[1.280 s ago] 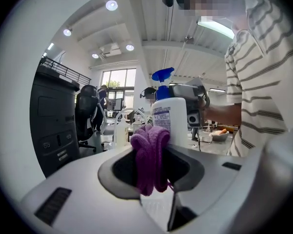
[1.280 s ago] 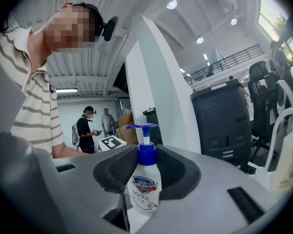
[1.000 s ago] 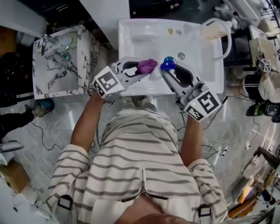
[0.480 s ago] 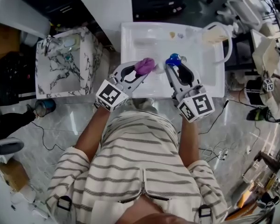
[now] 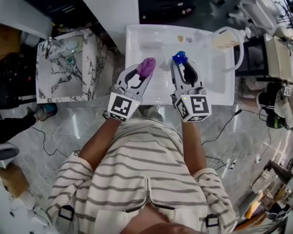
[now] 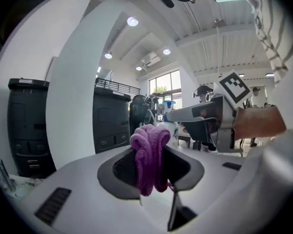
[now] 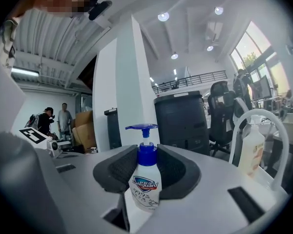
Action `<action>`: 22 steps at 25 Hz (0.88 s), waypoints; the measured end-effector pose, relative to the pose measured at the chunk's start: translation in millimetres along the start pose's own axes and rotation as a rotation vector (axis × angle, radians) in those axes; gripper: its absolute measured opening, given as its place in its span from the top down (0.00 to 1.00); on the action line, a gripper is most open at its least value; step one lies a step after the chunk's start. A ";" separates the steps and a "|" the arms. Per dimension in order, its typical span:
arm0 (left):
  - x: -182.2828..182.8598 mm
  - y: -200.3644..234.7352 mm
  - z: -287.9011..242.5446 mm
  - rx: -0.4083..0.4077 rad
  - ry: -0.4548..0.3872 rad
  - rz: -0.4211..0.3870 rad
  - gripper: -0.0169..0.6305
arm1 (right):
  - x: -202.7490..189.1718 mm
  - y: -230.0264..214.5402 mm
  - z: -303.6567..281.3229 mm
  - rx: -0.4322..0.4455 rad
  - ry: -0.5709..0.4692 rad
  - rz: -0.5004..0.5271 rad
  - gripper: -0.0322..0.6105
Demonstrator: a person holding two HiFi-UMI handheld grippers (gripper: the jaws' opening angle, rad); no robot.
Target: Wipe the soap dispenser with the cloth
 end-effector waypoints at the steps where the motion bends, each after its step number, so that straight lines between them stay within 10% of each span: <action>1: -1.8 1.6 -1.3 0.015 0.009 -0.003 0.78 | -1.4 -3.6 -5.0 -0.014 -0.004 0.004 0.74; 22: -49.8 49.5 -42.6 0.149 0.089 0.080 0.78 | -61.2 -83.0 -155.3 -0.084 0.052 0.038 0.74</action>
Point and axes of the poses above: the fingertips, and each gripper's own axes: z backward along the fingers, y to its left, x out of its top, the point moved 5 cm from there along z, backward along the fingers, and after that the axes turned 12 degrees about -z, right-handed, at the moved point
